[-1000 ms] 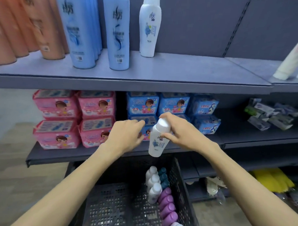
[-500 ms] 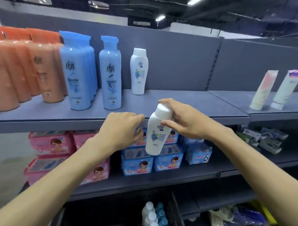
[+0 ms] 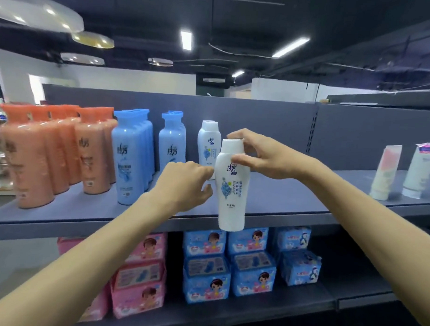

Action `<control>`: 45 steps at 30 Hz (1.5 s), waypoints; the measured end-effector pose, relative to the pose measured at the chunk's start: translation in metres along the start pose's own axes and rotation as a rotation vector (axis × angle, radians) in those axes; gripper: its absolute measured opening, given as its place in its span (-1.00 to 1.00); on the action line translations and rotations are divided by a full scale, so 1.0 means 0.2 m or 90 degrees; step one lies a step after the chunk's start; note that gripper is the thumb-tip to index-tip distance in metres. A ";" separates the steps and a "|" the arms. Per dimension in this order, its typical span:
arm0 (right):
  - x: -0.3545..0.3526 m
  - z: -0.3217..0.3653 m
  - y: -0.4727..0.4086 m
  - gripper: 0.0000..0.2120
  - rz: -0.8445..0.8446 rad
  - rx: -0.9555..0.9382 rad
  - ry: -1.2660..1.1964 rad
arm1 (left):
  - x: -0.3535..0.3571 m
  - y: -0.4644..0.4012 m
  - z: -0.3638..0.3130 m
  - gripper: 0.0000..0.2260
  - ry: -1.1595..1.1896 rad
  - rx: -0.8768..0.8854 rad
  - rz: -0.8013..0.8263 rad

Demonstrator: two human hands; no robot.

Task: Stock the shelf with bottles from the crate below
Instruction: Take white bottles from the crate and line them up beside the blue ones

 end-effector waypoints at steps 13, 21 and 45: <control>-0.02 -0.09 -0.20 -0.60 -0.045 0.011 -0.026 | -0.02 -0.15 0.09 -0.88 -0.033 -0.061 0.064; 0.15 -0.24 -0.17 -0.15 -0.013 0.047 -0.218 | 0.06 -0.14 0.03 -0.79 -0.040 -0.065 0.092; 0.52 -0.50 -0.40 -0.53 -0.138 0.242 -0.145 | 0.28 -0.27 -0.05 -0.81 0.014 -0.196 0.181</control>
Point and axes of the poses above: each hand's wrist, its own y-axis away from the middle knuckle, its own x-axis out of the palm, z = x × y, the point moved 2 cm from there along -y, towards the middle knuckle, and after that the axes turned 9 degrees about z, right-handed, at the moved point
